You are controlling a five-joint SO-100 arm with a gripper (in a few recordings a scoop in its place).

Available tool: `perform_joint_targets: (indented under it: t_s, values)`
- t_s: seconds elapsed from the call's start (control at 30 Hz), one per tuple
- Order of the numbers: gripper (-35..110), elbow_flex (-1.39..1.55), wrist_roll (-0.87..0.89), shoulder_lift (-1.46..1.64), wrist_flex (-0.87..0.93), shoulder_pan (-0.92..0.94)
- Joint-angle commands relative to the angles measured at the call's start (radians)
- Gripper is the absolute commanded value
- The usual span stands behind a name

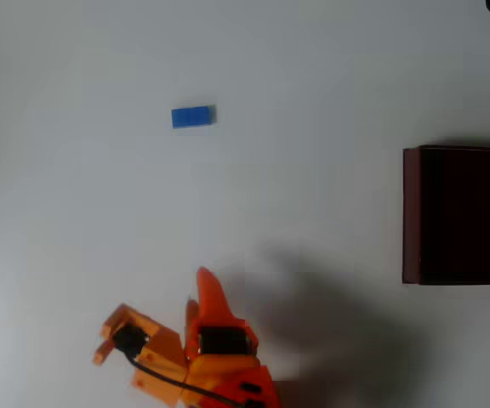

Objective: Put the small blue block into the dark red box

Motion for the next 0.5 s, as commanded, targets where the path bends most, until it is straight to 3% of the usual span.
perform_joint_targets:
  t_s: [0.0, 0.23, 0.47]
  values:
    - [24, -0.161, -0.035, -0.017, -0.008, -0.009]
    - [24, -0.526, -0.152, -0.699, -0.026, 0.014]
    - [24, -0.792, -0.273, -1.117, 0.006, 0.037]
